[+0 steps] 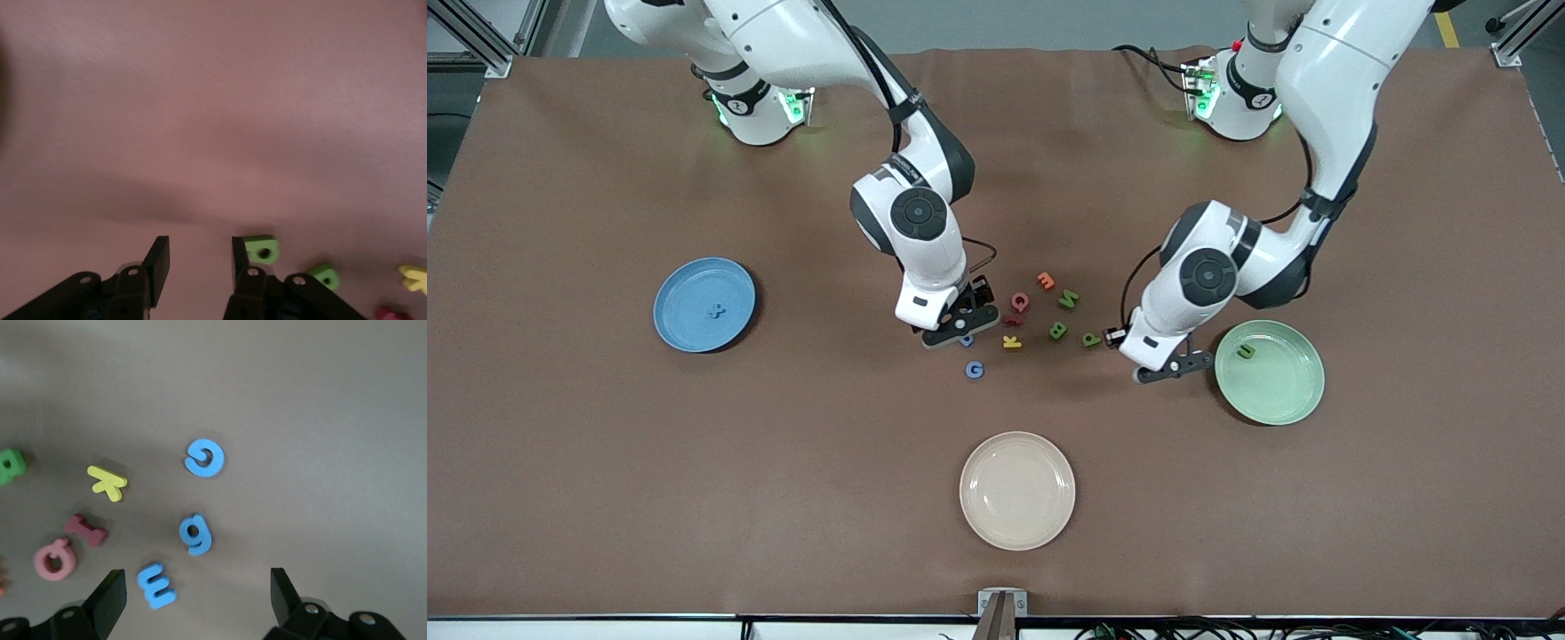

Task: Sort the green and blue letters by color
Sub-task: 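Release the n on the green plate while the right gripper returns to letters, then grasp the green p with the left gripper while the right gripper grasps blue e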

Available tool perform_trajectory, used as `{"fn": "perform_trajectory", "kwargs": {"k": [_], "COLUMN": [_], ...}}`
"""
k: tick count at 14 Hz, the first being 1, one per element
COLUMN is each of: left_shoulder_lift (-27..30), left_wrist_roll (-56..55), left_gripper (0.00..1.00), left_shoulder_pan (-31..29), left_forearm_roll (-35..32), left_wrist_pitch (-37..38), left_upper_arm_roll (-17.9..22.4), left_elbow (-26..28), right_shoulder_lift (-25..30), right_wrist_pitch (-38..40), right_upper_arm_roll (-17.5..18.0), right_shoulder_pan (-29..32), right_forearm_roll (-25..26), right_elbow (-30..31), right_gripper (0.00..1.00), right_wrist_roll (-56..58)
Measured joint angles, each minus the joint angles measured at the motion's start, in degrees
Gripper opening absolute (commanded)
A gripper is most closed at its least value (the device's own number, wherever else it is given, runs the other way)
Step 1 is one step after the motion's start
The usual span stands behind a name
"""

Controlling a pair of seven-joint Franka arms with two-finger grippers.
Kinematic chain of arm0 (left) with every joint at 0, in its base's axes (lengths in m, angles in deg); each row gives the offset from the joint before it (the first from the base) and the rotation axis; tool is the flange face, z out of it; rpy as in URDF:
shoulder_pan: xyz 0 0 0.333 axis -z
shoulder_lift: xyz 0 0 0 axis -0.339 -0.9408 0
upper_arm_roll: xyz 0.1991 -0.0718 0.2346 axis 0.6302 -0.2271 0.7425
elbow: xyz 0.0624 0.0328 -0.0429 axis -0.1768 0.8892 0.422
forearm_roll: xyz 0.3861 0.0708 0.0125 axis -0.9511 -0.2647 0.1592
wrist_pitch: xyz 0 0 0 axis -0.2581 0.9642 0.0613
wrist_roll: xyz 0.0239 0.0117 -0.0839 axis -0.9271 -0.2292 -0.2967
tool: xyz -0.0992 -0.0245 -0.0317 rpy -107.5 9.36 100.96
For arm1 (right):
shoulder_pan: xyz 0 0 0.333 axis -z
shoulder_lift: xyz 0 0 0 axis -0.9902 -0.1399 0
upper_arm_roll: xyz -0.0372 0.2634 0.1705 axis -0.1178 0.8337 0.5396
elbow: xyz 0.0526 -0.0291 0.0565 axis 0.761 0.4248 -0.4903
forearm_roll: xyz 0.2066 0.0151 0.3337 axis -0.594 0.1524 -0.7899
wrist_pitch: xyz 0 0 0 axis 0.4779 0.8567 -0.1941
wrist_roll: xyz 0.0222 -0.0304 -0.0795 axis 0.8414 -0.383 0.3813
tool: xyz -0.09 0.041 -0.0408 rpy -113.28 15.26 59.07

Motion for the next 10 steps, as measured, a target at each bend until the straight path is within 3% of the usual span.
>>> {"fn": "perform_trajectory", "kwargs": {"k": [4, 10], "left_shoulder_lift": [-2.4, -4.3], "left_wrist_roll": [-2.8, -3.5], "left_gripper": [0.6, 0.62], "left_shoulder_pan": [2.4, 3.7], "left_forearm_roll": [0.0, 0.0], "left_wrist_pitch": [-1.6, -2.9], "left_upper_arm_roll": [0.0, 0.1], "left_elbow": [-1.5, -1.9], "right_shoulder_lift": [-2.5, -4.6], "right_wrist_pitch": [-1.5, -1.7], "right_upper_arm_roll": [0.0, 0.0], "right_shoulder_pan": [-0.7, -3.1], "right_forearm_roll": [0.3, 0.3], "right_elbow": [-0.1, -0.5], "right_gripper": [0.96, 0.95], "right_wrist_roll": [6.2, 6.6]}}
